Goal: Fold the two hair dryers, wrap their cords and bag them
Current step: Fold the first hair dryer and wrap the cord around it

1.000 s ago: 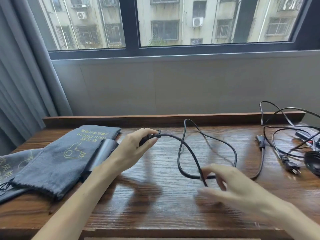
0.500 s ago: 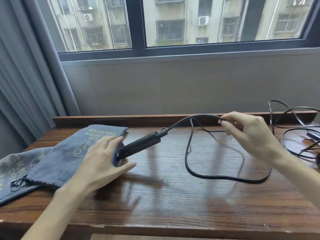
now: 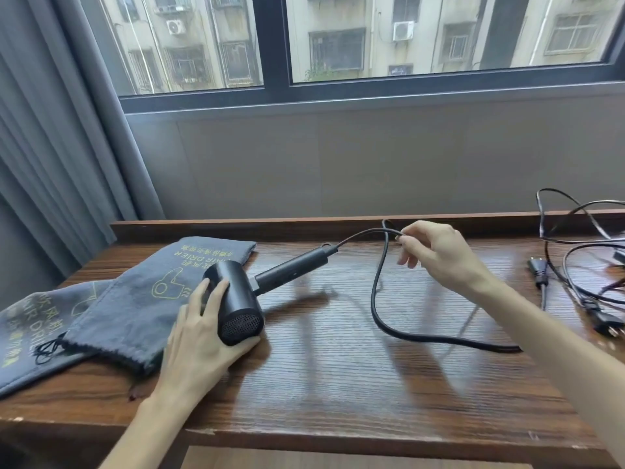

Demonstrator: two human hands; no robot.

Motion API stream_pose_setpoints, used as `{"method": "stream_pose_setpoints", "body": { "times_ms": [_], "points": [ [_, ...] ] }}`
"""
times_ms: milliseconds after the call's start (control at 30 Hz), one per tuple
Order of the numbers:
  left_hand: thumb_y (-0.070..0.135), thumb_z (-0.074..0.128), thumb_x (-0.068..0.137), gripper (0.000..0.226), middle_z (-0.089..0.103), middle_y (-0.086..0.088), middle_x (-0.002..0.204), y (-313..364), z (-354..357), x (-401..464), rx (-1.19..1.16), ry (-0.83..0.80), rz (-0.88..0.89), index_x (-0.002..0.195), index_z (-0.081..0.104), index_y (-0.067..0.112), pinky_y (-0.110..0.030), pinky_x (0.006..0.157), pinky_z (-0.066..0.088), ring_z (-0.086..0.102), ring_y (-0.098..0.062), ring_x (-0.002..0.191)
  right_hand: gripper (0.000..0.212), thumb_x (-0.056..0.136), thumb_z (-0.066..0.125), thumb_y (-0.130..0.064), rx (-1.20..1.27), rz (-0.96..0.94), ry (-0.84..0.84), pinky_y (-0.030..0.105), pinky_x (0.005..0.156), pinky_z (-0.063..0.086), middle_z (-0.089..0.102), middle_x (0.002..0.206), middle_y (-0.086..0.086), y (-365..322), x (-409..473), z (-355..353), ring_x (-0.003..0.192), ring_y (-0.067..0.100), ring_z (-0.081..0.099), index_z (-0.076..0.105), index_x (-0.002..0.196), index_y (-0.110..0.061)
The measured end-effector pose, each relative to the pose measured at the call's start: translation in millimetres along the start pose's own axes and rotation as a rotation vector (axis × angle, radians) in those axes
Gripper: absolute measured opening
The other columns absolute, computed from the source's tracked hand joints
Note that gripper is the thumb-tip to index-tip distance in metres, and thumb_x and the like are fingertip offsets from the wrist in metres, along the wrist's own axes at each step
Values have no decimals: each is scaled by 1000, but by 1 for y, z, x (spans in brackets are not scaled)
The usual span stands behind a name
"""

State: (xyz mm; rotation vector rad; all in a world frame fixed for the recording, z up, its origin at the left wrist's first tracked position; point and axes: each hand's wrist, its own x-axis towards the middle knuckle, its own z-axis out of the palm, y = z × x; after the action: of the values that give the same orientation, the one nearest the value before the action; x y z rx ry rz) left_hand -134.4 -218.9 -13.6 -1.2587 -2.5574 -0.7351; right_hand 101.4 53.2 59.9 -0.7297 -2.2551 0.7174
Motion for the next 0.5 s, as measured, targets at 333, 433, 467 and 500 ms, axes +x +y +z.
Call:
{"method": "stream_pose_setpoints", "body": {
  "times_ms": [333,433,467,500],
  "points": [
    [37,64,52,113,10,10,160,-44,-34,56,296,-308,553,153,12,35,-29,120,-1,7,-12,149,17,95,53,-17,4,100,-21,29,60,41,66,58,-7,17,-4,-3,50,8,44,66,83,-18],
    [18,74,54,108,28,2,158,-38,-23,67,355,-226,708,151,26,24,-33,119,13,23,-16,146,18,95,53,-19,0,118,-42,30,61,40,67,60,-4,21,-7,-2,52,11,46,68,84,-18],
    [17,79,55,104,33,1,156,-37,-20,70,344,-208,748,148,33,21,-33,118,16,27,-16,145,18,95,53,-19,-8,121,-46,29,62,39,67,59,-4,22,-8,-2,52,9,46,68,85,-18],
    [18,83,55,100,38,1,153,-36,-18,73,329,-196,776,144,39,19,-34,118,18,31,-17,143,18,95,53,-19,-23,124,-51,28,63,38,66,59,-5,21,-9,-2,51,5,47,69,85,-18]
  ]
}}
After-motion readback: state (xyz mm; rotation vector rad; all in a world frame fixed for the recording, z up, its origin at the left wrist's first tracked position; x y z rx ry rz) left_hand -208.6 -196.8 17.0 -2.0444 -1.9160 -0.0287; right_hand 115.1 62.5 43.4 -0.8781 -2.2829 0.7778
